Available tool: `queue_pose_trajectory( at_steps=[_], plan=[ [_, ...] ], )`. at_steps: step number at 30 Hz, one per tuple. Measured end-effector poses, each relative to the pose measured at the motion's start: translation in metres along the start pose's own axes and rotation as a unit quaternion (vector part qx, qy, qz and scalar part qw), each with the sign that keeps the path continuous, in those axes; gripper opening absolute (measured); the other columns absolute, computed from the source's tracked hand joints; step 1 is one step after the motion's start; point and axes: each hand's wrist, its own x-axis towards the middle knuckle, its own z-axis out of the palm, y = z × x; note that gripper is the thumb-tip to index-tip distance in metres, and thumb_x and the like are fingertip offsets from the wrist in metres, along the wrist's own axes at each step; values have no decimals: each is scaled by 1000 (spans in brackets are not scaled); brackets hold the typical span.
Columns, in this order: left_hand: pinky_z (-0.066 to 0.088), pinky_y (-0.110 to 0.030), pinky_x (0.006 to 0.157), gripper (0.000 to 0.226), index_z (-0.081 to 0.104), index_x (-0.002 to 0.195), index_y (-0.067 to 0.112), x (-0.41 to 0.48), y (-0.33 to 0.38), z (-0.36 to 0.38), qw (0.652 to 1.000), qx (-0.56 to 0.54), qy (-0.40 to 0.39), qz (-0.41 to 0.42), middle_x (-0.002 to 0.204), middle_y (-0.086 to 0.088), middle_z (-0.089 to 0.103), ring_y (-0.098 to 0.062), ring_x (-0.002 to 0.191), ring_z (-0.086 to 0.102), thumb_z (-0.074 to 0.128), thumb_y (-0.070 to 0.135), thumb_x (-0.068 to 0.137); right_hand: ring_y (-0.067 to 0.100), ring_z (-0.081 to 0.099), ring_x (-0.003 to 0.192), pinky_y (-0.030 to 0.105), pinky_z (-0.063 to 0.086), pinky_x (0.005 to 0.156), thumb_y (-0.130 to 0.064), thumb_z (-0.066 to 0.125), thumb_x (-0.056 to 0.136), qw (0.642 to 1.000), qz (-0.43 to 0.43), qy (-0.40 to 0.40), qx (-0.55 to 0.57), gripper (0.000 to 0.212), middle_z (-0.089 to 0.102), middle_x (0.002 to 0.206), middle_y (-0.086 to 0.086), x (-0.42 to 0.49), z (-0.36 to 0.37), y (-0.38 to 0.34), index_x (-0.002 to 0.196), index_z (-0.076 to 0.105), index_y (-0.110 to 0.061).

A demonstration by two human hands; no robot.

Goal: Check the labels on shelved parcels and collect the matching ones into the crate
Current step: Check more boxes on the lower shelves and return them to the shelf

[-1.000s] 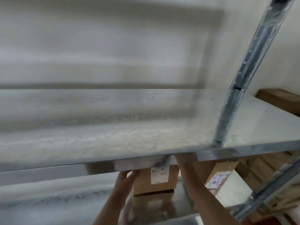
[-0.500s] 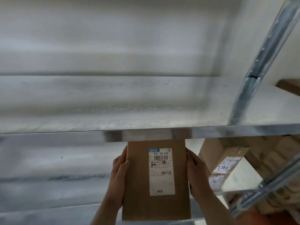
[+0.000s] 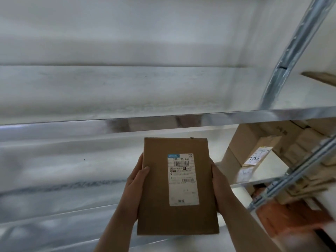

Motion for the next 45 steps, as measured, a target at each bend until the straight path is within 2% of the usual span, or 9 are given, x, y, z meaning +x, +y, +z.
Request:
queue_pose_trajectory(
  at_steps=[13, 18, 23, 27, 30, 33, 37, 41, 45],
  plan=[
    [64, -51, 80, 47, 56, 144, 42, -29, 13, 7, 999, -20, 25, -1, 126, -7, 74, -36, 109, 74, 52, 17, 104, 23, 79, 70, 32, 62, 55, -56, 26, 107, 991, 51, -114, 45, 71, 79, 80, 10, 5, -7, 1, 87, 81, -14],
    [65, -46, 77, 44, 60, 140, 40, -29, 18, 16, 999, -15, 35, 0, 126, -6, 74, -34, 108, 74, 53, 17, 104, 37, 71, 120, 58, 53, 103, -71, 19, 100, 988, 43, -147, -25, 77, 74, 127, 18, 5, -18, -5, 118, 79, -26],
    [64, -46, 82, 38, 59, 142, 31, -31, 15, 11, 999, 18, 43, -1, 128, -10, 73, -35, 112, 72, 47, 27, 106, 33, 66, 129, 61, 43, 115, -74, 19, 102, 977, 31, -177, -115, 73, 71, 135, 11, 11, -32, -5, 135, 69, -32],
    [63, -36, 78, 36, 58, 140, 42, -28, 13, -4, 990, 89, 106, 23, 117, -1, 78, -26, 104, 76, 48, 28, 109, 24, 75, 114, 48, 55, 104, -70, 46, 96, 983, 0, -128, -128, 68, 77, 124, 8, 5, -36, -21, 131, 72, -18],
    [56, -23, 75, 36, 62, 130, 46, -17, 2, -11, 959, 220, 176, 36, 112, 8, 79, -12, 98, 75, 50, 20, 109, 30, 77, 108, 44, 59, 93, -54, 44, 104, 992, -7, -110, -63, 58, 79, 118, 15, 0, -34, -24, 128, 73, -10],
    [57, -30, 85, 34, 69, 122, 46, -8, -10, -13, 942, 248, 225, 36, 115, 18, 75, -11, 110, 70, 53, 20, 107, 38, 76, 105, 46, 64, 83, -53, 42, 106, 991, 30, -126, 32, 59, 76, 120, 22, -11, -26, -24, 125, 76, -8],
    [61, -52, 89, 37, 71, 122, 24, -9, -13, 0, 979, 176, 106, -2, 112, -15, 76, -33, 99, 76, 40, 40, 112, 36, 76, 108, 47, 64, 86, -61, 33, 105, 986, 49, -151, 60, 65, 76, 124, 18, -15, -17, -20, 131, 71, -14],
    [63, -39, 78, 62, 83, 99, 26, -21, -8, 8, 999, 15, 42, -29, 96, -9, 79, -25, 89, 77, 24, 41, 110, 26, 80, 99, 39, 66, 73, -67, 28, 100, 988, 45, -138, 44, 67, 81, 112, 4, -6, -15, -13, 127, 68, -23],
    [64, -37, 77, 60, 83, 102, 21, -30, -5, 11, 1000, -1, 22, -16, 100, -9, 80, -27, 92, 78, 60, 73, 84, 20, 81, 81, 31, 64, 59, -55, 30, 108, 993, 32, -108, 40, 52, 83, 93, -1, 6, -15, -2, 113, 70, -23]
  ],
)
